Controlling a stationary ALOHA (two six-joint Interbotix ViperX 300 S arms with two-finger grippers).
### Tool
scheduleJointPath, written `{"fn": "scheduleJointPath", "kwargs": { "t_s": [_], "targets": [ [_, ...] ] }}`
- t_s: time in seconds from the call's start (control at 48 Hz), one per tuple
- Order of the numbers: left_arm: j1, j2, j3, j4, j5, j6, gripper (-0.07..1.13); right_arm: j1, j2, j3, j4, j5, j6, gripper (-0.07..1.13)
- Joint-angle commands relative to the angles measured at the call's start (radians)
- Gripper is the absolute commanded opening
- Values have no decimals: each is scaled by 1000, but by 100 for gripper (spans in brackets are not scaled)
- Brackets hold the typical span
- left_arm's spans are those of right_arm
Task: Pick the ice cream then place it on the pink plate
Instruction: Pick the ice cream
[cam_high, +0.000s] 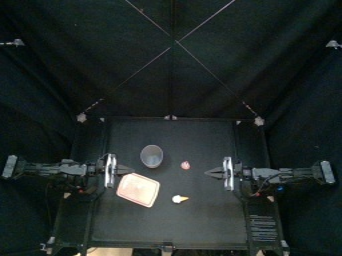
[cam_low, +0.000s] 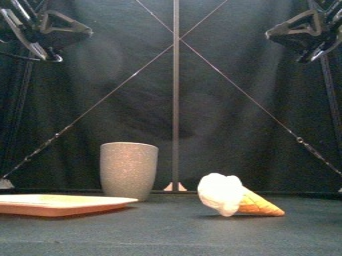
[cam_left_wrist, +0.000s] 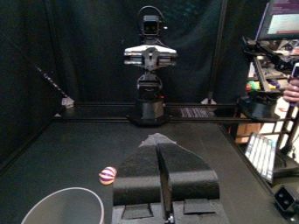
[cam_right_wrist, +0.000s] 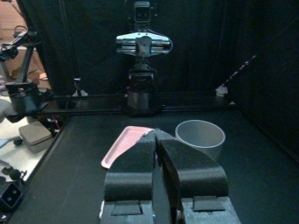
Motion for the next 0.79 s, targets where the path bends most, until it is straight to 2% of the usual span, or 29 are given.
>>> {"fn": "scheduleJointPath", "kwargs": {
  "t_s": [0.021,0.167,0.312,0.396,0.542,0.625,0.688,0.792],
  "targets": [
    [51,6,-3,21,0,15,0,-14,23,9,-2,-14,-2,5],
    [69,2,-2,25,0,14,-4,-49,37,8,8,-29,9,2],
    [67,0,-2,23,0,14,-3,-40,63,-3,11,-40,52,3],
    [67,-2,-2,23,0,14,-3,-3,100,-5,8,-38,74,3],
    [67,-6,-2,25,-6,14,-3,117,218,-40,3,-38,114,6],
    [67,-9,-2,25,-6,14,-3,183,302,-83,3,-38,115,15],
    [66,-12,0,25,-6,14,-3,213,376,-123,8,-38,117,27],
    [66,-17,3,25,-6,14,-3,213,468,-156,21,-35,117,51]
  ]
}}
